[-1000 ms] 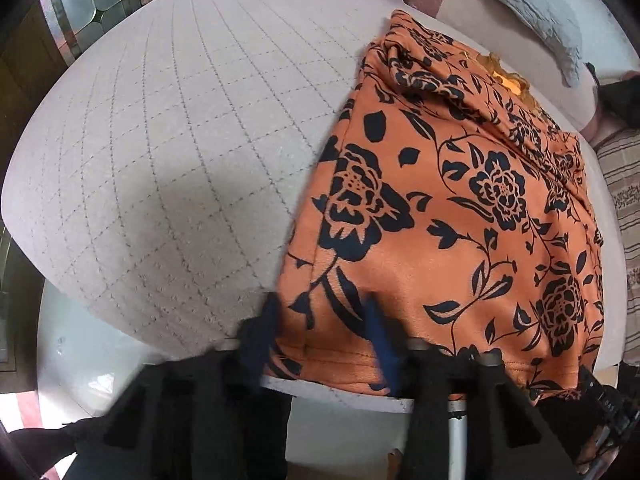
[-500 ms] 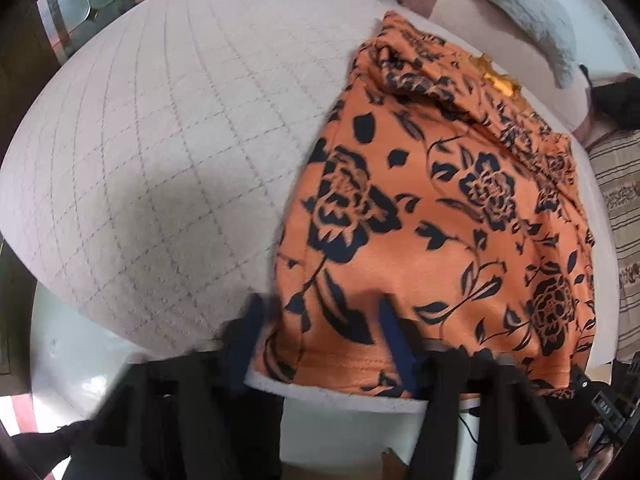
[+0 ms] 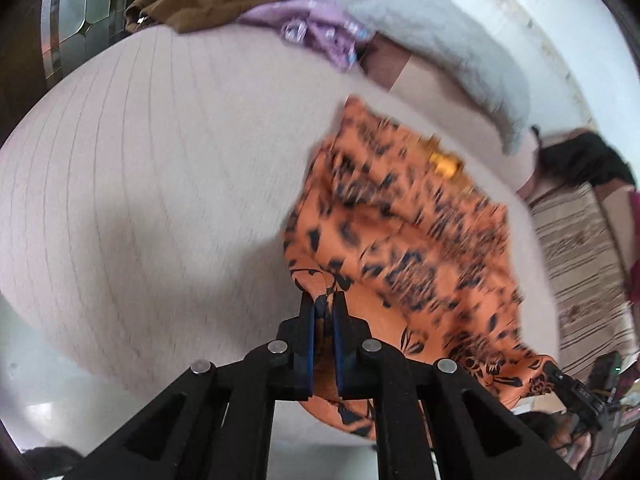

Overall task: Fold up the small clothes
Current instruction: 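Lift the hem with the left tool toward the collar while the right tool grasps the hem too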

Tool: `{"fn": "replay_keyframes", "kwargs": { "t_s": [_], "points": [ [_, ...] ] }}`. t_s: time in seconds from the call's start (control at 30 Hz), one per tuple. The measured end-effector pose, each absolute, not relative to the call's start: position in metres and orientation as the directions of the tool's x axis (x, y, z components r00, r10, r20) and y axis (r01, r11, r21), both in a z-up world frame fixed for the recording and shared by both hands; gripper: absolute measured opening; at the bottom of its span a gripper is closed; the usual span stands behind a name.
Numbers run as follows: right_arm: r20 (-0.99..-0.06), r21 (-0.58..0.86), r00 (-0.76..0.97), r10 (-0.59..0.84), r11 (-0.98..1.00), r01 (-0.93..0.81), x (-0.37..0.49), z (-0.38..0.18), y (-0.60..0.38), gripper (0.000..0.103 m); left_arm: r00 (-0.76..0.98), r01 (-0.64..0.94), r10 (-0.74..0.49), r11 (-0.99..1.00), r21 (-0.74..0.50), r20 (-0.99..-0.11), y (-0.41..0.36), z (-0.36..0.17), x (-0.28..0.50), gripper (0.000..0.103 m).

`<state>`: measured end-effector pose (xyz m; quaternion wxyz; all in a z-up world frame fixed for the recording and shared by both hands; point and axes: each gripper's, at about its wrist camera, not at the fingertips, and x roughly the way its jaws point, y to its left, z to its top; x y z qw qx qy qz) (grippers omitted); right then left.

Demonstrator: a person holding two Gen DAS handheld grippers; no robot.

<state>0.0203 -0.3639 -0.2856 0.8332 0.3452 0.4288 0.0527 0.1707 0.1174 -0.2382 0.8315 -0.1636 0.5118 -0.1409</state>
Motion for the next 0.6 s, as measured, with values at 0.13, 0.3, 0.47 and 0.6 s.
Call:
{"fn": "replay_keyframes", "kwargs": {
  "t_s": [0.13,0.3,0.47,0.6],
  "points": [
    [-0.613,0.674,0.691,0.384,0.71,0.204,0.055,-0.266,-0.395,0.008,0.475,0.08,-0.423,0.894,-0.44,-0.772,0.113,-0.21,0.208,0.008],
    [-0.573,0.689,0.743,0.344,0.694,0.21,0.127,-0.255,-0.43,0.008,0.512,0.101,-0.4,0.907,-0.409,-0.76,0.088,-0.196,0.264,0.008],
    [-0.552,0.718,0.765,0.332,0.655,0.235,0.215,-0.271,-0.457,0.008,0.491,0.092,-0.347,0.933,-0.348,-0.799,0.05,-0.221,0.352,0.008],
    [-0.553,0.723,0.78,0.292,0.633,0.276,0.274,-0.301,-0.471,0.008,0.483,0.059,-0.336,0.934,-0.353,-0.809,0.032,-0.249,0.415,0.008]
  ]
}}
